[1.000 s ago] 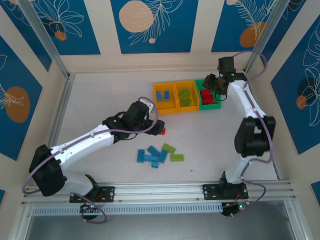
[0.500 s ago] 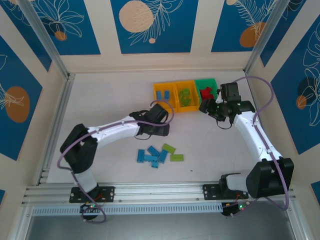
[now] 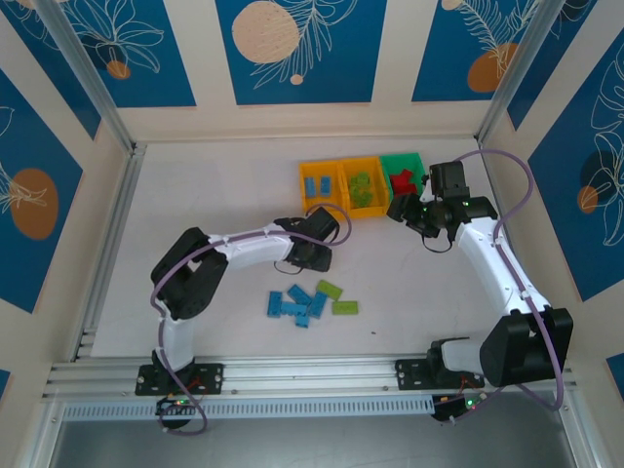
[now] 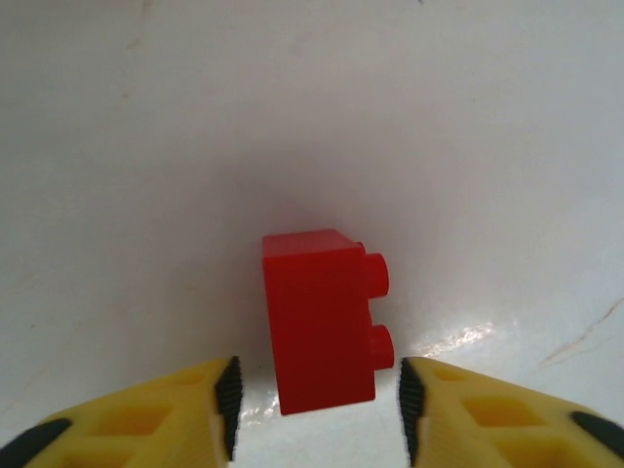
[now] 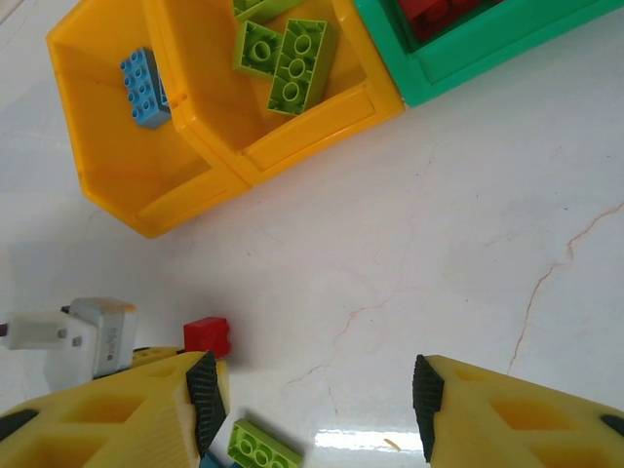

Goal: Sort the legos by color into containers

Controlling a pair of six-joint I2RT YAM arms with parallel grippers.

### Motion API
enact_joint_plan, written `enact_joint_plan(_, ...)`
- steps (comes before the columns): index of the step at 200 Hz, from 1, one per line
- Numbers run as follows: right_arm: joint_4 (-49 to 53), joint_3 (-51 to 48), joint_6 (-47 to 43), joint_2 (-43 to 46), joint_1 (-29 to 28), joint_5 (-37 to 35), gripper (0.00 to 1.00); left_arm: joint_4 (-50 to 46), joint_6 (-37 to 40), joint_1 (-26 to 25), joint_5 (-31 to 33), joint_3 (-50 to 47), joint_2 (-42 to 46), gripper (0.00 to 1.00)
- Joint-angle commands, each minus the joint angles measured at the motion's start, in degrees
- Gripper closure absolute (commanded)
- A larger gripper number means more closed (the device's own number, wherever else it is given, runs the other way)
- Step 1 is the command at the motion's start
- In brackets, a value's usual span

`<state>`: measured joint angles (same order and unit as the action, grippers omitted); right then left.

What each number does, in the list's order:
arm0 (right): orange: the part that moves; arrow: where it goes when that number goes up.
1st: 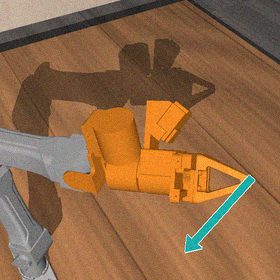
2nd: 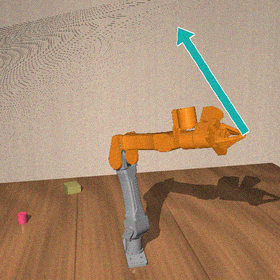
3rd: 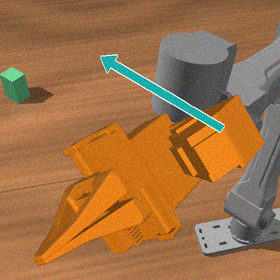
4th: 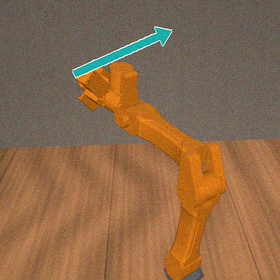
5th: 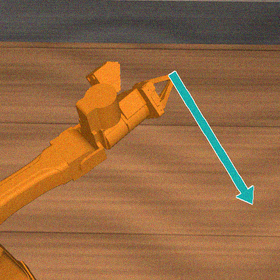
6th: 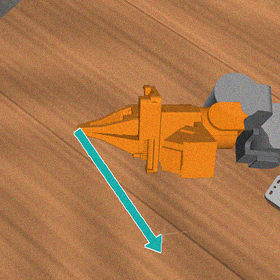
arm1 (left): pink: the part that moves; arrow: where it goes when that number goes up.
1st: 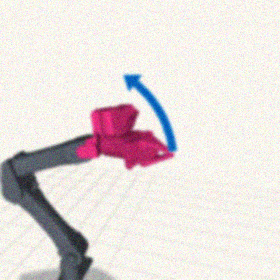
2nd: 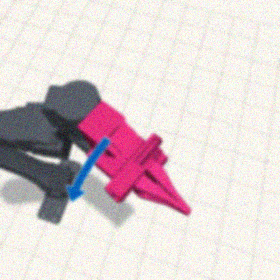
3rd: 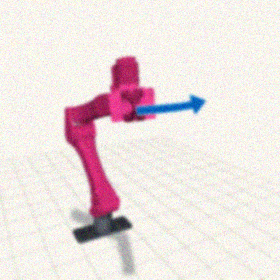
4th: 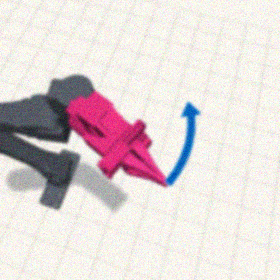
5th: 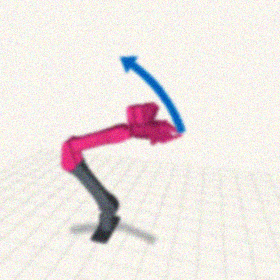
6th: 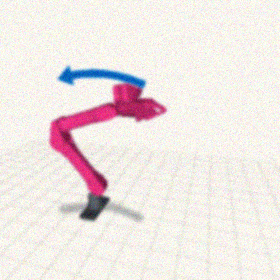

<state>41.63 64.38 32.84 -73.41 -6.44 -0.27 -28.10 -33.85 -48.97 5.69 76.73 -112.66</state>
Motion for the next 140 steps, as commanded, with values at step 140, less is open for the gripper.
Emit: enact_joint_plan(140,5.5,5.9,1.3,-3.7,-1.2,17.9,0.41,9.1,14.4,2.7,-13.0,-0.9,6.2,0.79)
